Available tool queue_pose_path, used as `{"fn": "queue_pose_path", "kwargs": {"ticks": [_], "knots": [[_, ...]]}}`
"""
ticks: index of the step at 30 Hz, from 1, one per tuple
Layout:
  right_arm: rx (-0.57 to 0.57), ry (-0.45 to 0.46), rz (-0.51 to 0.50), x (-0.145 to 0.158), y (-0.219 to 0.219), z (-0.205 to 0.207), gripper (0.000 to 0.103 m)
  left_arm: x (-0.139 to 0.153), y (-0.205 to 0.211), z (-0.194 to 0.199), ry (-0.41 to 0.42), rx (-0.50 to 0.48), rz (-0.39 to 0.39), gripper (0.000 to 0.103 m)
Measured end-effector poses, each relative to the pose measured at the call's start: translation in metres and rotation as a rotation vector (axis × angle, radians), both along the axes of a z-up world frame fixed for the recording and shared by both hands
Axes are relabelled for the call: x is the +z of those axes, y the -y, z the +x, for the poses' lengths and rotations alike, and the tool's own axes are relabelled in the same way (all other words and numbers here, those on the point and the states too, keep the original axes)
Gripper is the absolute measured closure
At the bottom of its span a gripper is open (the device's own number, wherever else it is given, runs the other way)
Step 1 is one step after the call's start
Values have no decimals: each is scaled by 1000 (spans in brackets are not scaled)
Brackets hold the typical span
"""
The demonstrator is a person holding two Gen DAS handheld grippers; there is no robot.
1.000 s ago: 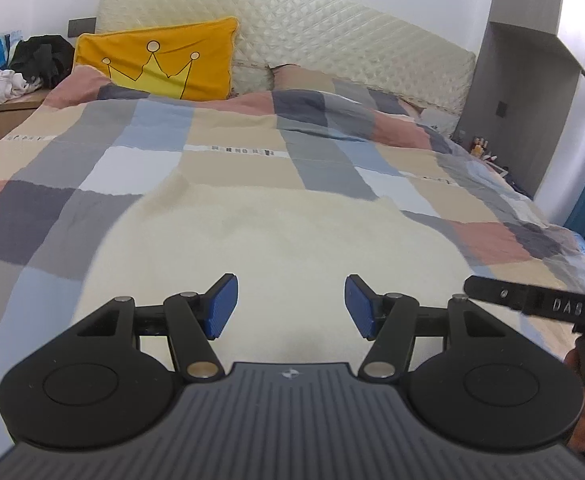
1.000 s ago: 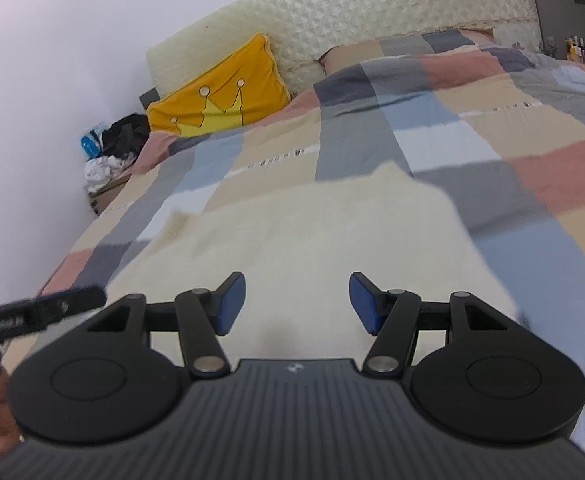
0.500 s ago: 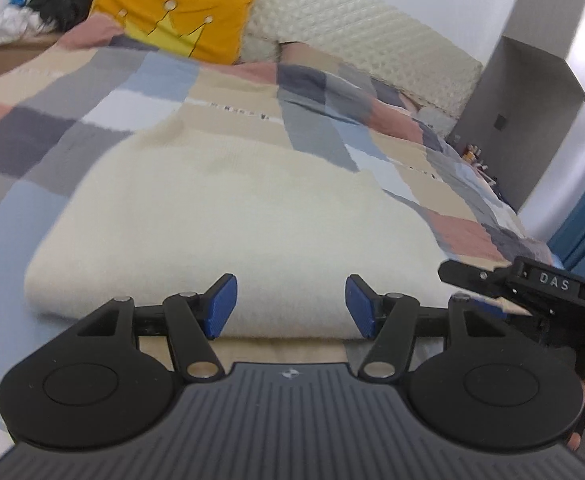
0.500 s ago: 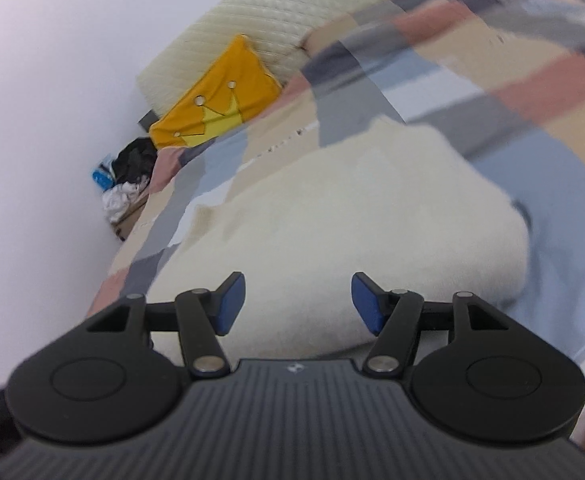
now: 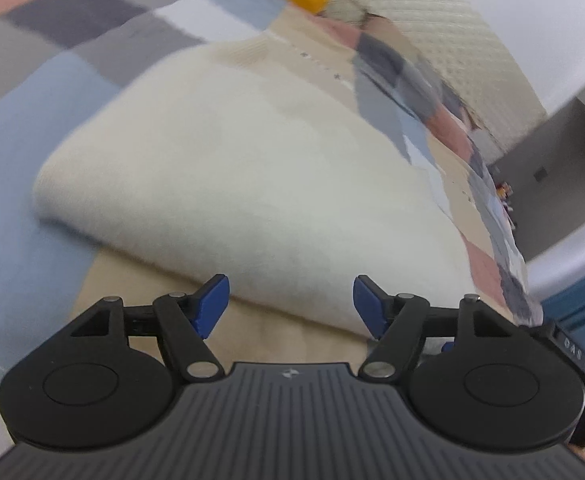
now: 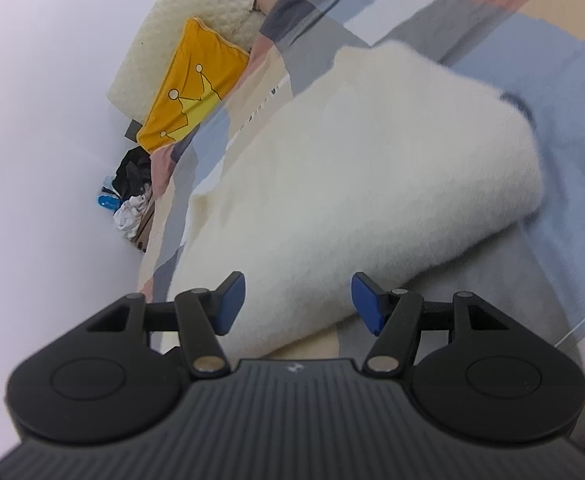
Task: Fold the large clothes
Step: 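Push the folded sweater edge with both open tools to tidy it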
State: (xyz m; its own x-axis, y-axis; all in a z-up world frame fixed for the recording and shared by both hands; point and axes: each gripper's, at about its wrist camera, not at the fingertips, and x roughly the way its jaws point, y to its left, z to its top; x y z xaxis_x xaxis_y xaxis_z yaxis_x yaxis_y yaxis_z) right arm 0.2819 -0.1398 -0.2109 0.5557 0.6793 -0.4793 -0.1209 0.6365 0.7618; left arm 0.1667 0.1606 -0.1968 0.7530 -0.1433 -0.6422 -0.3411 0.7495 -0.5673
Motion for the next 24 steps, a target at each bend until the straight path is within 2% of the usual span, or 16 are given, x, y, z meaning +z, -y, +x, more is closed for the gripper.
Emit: {"fn": "queue_pose_path", "kwargs": {"ticks": [2, 4, 9, 11, 12, 18, 21, 24], "knots": [[-2, -26, 23, -4, 0, 2, 35, -5, -6, 3, -16, 10, -38, 29], [-6, -49, 53, -8, 2, 4, 19, -9, -11, 4, -24, 22, -65, 29], [-12, -85, 123, -14, 7, 7, 18, -13, -20, 5, -34, 71, -91, 29], [-26, -93, 140, -15, 9, 7, 13, -16, -26, 6, -41, 93, -112, 29], [-32, -95, 150, -16, 10, 8, 7, -18, -28, 6, -42, 102, -124, 29], [-39, -122, 223, -20, 12, 11, 8, -24, -41, 3, -31, 161, -189, 29], [-64, -143, 227, -24, 14, 12, 7, -28, -44, 4, -37, 177, -215, 29], [-94, -196, 251, -32, 17, 16, 7, -34, -47, 4, -41, 190, -270, 29]]}}
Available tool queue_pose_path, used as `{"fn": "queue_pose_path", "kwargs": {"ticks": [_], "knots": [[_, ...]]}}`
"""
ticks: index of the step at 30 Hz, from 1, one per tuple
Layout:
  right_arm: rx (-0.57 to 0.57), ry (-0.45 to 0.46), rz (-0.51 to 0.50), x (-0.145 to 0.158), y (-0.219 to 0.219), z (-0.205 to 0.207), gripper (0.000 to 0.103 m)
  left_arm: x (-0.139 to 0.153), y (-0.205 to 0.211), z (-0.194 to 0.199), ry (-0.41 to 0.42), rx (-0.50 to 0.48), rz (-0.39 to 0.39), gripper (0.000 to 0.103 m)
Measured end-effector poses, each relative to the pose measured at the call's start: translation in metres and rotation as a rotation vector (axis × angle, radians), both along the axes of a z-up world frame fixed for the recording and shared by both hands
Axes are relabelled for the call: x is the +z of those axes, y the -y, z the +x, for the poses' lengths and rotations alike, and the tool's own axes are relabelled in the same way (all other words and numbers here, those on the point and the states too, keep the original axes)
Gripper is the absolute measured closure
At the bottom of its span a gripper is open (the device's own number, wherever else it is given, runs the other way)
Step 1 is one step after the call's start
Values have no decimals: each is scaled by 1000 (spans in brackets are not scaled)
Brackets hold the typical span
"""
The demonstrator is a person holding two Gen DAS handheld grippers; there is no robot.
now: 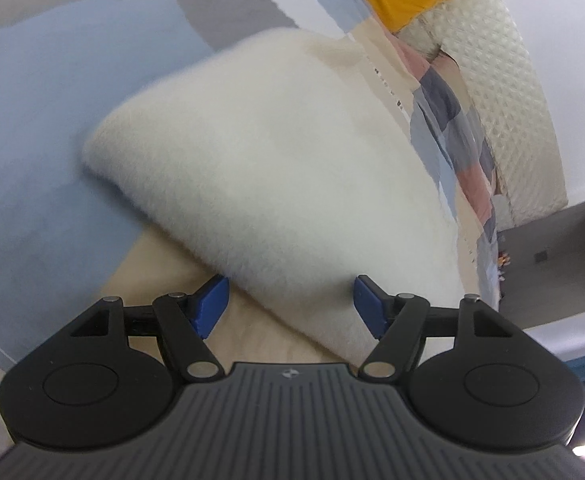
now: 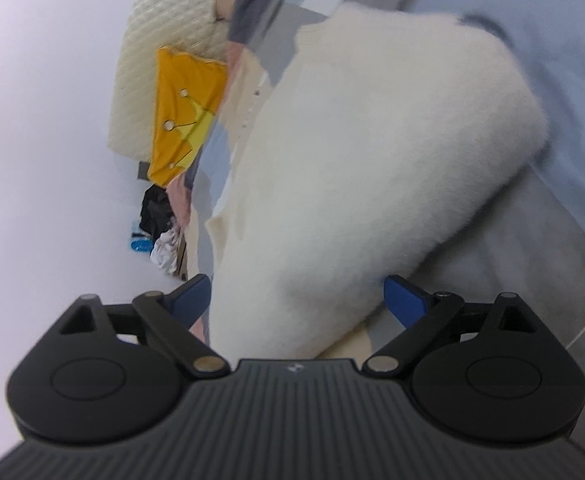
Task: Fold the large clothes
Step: 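Push the folded sweater edge with both open tools to tidy it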
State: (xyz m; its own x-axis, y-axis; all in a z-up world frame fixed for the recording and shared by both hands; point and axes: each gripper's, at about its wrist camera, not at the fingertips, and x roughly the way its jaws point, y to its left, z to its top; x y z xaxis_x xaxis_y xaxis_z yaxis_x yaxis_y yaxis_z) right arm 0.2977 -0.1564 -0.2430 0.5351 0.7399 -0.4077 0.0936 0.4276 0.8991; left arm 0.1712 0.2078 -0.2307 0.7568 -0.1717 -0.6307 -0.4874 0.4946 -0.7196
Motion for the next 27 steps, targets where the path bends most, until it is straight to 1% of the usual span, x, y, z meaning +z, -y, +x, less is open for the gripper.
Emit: {"fn": "queue_pose_path", "kwargs": {"ticks": [3, 5, 9, 13, 17, 18, 21, 24, 27], "knots": [[-16, -44, 26, -8, 2, 1, 7, -7, -5, 2, 1, 17, -58, 29], [-26, -60, 15, -10, 2, 2, 7, -12, -8, 3, 2, 31, -97, 29], [-53, -76, 19, -16, 3, 6, 8, -17, -12, 5, 8, 60, -149, 29], [-111, -78, -13, -17, 9, 7, 8, -17, -16, -2, 28, 100, -173, 29], [-186, -63, -24, -16, 21, 4, 8, -14, -24, -13, 52, 187, -183, 30], [-202, -58, -29, -16, 24, 4, 9, -14, -26, -16, 56, 208, -191, 30], [-229, -67, -16, -17, 28, 4, 10, -16, -32, -19, 51, 246, -210, 31], [-256, -70, -28, -17, 30, 3, 10, -19, -36, -17, 44, 261, -209, 31], [-269, -61, -42, -16, 31, 3, 10, -22, -34, -12, 42, 248, -216, 31]]}}
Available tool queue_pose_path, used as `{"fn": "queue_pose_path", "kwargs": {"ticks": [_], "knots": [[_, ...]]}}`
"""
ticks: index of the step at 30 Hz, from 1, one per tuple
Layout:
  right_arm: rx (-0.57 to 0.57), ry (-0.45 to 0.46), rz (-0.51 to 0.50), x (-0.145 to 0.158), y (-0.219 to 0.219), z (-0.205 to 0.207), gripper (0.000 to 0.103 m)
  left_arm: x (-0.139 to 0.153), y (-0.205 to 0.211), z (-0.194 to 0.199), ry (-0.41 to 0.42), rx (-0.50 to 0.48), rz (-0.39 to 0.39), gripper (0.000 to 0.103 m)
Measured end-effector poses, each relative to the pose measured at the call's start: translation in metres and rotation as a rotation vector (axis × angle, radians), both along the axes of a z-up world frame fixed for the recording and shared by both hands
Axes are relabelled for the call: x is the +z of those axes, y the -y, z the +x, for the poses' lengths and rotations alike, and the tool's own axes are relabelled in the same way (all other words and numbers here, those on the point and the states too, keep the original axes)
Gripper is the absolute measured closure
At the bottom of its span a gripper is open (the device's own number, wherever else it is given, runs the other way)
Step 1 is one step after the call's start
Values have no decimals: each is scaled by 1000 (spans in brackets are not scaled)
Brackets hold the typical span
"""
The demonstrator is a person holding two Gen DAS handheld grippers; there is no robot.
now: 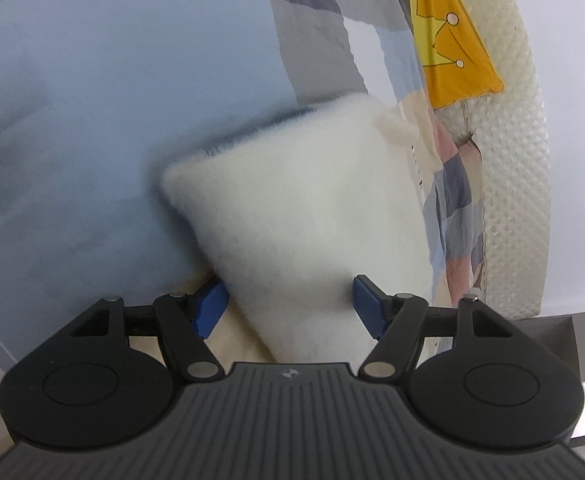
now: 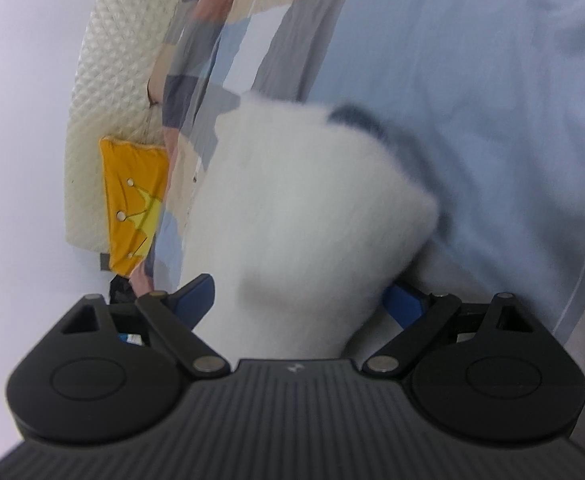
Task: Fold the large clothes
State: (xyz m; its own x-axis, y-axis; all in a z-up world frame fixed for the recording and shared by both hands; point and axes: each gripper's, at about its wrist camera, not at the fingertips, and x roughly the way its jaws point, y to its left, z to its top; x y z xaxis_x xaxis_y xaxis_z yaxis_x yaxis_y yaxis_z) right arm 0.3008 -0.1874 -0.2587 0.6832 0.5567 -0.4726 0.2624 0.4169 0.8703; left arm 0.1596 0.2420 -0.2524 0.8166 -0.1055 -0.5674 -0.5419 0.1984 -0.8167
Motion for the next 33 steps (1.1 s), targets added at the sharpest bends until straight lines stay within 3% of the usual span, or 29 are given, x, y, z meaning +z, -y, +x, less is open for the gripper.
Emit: {"fn": "queue_pose_path", "kwargs": {"ticks": [3, 4, 6, 11, 16, 19, 26, 33], "knots": [[46, -1, 5, -2, -8, 3, 12, -5, -1, -1, -3, -29, -11, 31], [58, -3, -2, -2, -9, 4, 19, -8, -3, 1, -3, -27, -26, 31], [56, -8, -22, -2, -8, 6, 22, -11, -6, 1, 2, -9, -43, 33], [40, 0, -35, 1, -5, 4, 38, -5, -3, 4, -13, -2, 16, 48], [32, 56, -63, 10, -4, 0, 63, 6, -1, -4, 23, -2, 65, 66], [26, 91, -73, 16, -2, -3, 72, 17, 2, -7, 54, -8, 96, 70], [32, 174, -88, 39, 2, -14, 77, 42, 2, -17, 82, -23, 132, 72], [39, 233, -124, 67, 8, -38, 78, 81, 14, -45, 102, -51, 224, 74]]}}
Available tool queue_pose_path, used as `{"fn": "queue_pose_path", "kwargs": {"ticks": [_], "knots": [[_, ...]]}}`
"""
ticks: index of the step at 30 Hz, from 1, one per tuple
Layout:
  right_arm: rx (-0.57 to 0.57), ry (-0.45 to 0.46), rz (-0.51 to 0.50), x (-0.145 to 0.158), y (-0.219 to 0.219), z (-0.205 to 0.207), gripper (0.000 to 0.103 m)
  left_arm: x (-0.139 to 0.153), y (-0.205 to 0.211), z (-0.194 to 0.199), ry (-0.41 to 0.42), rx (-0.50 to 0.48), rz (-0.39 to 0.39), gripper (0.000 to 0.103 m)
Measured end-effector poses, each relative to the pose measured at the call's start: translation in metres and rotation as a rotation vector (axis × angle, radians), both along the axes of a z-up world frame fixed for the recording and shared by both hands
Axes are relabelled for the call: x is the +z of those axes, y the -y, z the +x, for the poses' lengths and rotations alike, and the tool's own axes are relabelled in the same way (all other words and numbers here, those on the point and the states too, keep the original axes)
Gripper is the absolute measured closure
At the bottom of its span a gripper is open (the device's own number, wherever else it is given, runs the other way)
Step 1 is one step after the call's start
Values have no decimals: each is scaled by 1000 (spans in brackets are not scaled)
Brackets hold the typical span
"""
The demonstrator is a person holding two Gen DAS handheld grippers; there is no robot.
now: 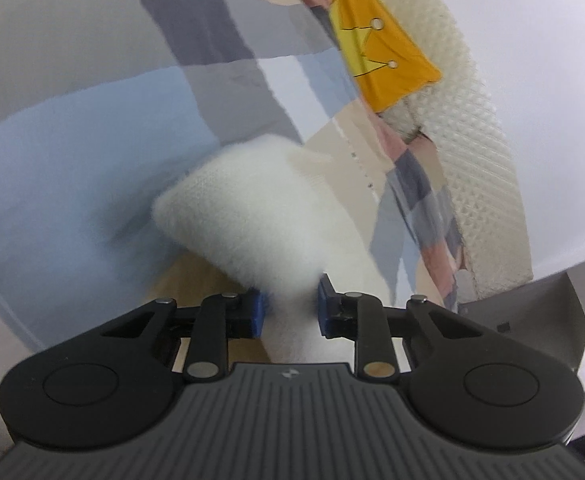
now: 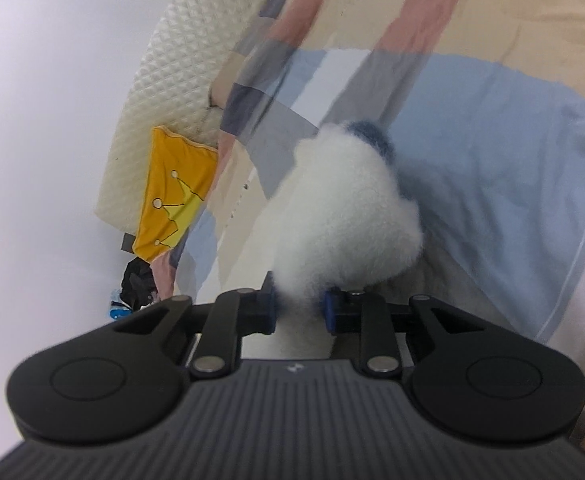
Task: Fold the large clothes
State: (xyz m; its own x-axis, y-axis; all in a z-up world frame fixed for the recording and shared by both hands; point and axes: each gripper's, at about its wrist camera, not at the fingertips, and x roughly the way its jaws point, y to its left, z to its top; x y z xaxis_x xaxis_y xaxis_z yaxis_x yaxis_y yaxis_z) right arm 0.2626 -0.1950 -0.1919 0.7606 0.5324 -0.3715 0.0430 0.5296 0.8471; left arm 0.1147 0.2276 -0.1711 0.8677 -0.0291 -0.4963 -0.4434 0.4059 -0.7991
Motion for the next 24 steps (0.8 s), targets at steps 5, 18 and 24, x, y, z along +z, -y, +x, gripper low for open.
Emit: {"fn": "queue_pose_path", "kwargs": {"ticks": [5, 18, 24], "knots": [[21, 63, 6, 22, 11, -23, 78, 32, 12, -28, 38, 13, 35, 77], [71, 62, -14, 42, 33, -70, 78, 58, 37, -92, 34, 38, 60, 79], [53, 1, -8, 38, 27, -47, 78, 52, 26, -76, 27, 55, -22, 79]]}}
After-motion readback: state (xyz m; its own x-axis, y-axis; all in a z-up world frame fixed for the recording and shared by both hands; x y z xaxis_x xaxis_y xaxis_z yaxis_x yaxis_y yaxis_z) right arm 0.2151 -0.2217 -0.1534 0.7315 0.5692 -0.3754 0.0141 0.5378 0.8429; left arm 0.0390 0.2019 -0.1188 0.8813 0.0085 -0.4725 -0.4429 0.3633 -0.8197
